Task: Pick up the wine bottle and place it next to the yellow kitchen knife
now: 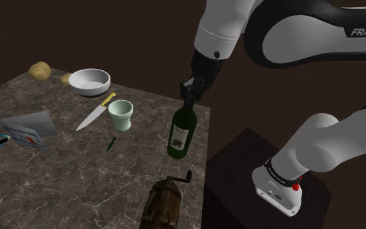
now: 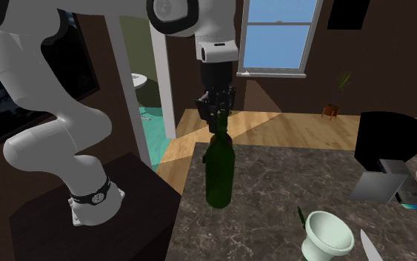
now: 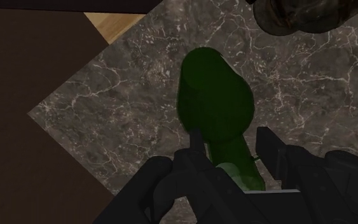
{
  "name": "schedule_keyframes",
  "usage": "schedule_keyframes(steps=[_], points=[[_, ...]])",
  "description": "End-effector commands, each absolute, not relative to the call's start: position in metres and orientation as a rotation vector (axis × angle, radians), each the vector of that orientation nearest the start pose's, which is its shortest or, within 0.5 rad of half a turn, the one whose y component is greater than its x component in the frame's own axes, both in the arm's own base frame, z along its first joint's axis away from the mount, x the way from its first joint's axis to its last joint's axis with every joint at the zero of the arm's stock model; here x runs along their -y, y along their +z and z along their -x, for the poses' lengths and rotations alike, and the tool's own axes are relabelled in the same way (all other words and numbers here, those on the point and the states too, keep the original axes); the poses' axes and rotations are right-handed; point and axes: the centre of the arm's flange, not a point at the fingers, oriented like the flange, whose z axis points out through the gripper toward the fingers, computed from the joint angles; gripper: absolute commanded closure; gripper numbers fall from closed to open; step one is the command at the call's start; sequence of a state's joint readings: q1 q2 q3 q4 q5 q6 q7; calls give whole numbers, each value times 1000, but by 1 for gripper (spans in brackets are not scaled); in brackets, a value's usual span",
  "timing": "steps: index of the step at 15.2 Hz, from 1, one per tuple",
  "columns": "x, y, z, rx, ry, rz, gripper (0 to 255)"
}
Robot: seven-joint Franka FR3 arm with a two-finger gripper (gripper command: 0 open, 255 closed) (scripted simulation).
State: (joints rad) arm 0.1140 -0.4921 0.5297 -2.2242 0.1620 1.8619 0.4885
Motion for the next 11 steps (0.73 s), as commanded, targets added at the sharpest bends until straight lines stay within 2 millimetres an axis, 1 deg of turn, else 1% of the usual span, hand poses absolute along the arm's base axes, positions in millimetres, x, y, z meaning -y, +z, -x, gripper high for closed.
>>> schedule_keyframes(steps=[1, 11], points=[[-292, 552, -322, 110, -171, 3169, 255], [-292, 605, -322, 110, -171, 3169, 255]])
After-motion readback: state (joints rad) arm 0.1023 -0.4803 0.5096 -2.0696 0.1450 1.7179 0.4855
